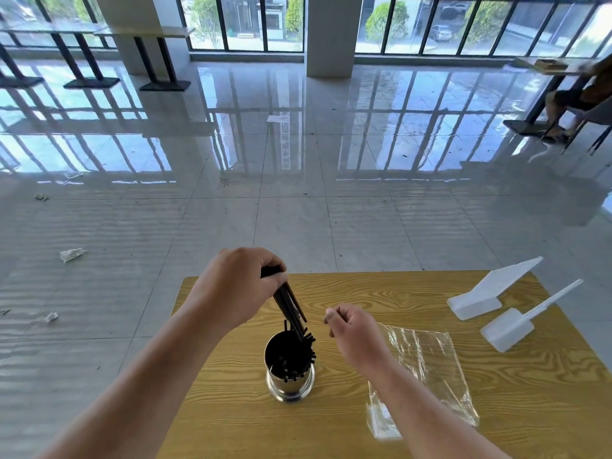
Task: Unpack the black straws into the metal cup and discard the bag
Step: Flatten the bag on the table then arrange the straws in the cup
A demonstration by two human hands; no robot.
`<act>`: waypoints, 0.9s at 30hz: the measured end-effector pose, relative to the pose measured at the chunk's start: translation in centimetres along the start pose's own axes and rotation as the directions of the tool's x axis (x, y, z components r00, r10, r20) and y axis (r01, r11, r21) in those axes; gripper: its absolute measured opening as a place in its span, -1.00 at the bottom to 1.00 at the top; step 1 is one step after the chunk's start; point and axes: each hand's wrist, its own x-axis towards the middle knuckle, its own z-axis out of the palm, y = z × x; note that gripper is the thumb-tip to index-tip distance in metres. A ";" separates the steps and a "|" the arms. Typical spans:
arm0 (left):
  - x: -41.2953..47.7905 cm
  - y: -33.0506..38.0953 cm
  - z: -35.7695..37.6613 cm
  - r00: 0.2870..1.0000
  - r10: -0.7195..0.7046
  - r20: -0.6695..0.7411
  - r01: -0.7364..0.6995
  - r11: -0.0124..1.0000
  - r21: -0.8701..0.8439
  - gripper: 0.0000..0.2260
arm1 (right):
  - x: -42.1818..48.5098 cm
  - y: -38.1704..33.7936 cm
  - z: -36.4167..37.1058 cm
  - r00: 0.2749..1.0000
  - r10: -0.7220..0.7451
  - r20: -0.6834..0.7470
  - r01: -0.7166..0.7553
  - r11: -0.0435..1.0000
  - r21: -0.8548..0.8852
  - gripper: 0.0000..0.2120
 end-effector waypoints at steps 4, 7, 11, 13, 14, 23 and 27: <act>0.7 -0.5 -0.6 0.992 -0.026 -0.125 0.003 0.985 -0.175 -0.92 | -0.6 -0.8 -0.2 0.999 0.010 -0.030 -0.006 0.991 0.137 -0.38; 0.5 -0.5 0.1 0.970 -0.036 -0.241 -0.038 0.955 -0.295 -0.90 | -0.9 -2.1 0.3 0.984 0.056 0.171 -0.115 0.927 0.357 -0.26; -0.8 -0.1 2.1 0.965 -0.152 -0.214 -0.043 0.713 -0.700 -0.89 | -0.7 -4.7 1.2 0.903 0.050 0.426 -0.338 0.696 0.634 0.12; -1.6 0.2 2.8 0.960 -0.250 -0.128 0.023 0.522 -0.853 -0.87 | -0.4 -5.8 1.1 0.907 0.013 0.421 -0.369 0.507 0.779 0.25; -1.9 0.3 3.2 0.956 -0.283 -0.079 0.059 0.450 -0.891 -0.84 | -0.3 -6.2 0.8 0.919 0.010 0.393 -0.362 0.411 0.837 0.27; -4.2 -1.0 6.3 0.893 -0.407 0.194 0.226 0.031 -0.974 -0.83 | 0.8 -7.4 -1.0 0.966 0.101 0.237 -0.253 0.191 0.949 -0.81; -5.3 -2.7 7.6 0.869 -0.351 0.349 0.368 -0.012 -0.930 -0.82 | 1.4 -7.3 -0.9 0.981 0.171 0.090 -0.163 0.480 0.862 -0.87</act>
